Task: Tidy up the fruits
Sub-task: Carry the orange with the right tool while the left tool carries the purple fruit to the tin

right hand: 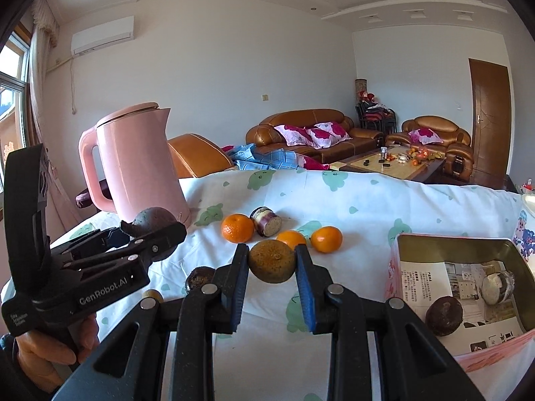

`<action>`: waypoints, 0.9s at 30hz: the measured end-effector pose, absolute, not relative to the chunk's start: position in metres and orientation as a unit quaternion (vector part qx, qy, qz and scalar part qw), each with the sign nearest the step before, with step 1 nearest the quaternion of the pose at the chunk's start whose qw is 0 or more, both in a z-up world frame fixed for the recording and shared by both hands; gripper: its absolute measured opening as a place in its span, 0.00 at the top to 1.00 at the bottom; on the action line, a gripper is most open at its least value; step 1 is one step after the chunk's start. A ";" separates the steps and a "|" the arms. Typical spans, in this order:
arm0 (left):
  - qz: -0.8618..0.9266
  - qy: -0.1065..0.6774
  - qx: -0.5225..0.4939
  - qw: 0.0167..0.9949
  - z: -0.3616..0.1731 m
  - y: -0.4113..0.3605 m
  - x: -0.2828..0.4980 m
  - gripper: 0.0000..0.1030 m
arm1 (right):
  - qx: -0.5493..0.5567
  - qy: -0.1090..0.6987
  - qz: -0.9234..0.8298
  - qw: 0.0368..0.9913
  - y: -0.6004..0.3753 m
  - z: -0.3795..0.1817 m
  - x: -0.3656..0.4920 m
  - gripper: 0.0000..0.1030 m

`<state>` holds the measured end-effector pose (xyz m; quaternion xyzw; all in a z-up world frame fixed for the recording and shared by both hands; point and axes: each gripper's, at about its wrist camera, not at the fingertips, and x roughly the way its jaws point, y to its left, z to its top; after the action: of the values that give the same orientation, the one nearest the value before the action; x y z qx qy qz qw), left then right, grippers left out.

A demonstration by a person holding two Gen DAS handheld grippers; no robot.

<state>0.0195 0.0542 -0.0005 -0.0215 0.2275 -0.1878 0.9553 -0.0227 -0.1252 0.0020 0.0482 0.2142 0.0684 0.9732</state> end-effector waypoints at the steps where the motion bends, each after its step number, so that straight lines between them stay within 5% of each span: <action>1: -0.188 0.227 -0.020 0.955 0.000 0.050 0.018 0.47 | 0.049 0.213 0.065 0.974 -0.128 0.003 -0.023 0.71; 27: -0.213 0.232 -0.004 0.949 0.005 -0.050 -0.003 0.47 | 0.070 0.195 -0.030 0.978 -0.252 0.009 -0.052 0.71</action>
<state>-0.0032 -0.0504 0.0046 -0.0042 0.2322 -0.2135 0.9489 -0.0523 -0.2517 0.0090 0.0696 0.1946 -0.0297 0.9780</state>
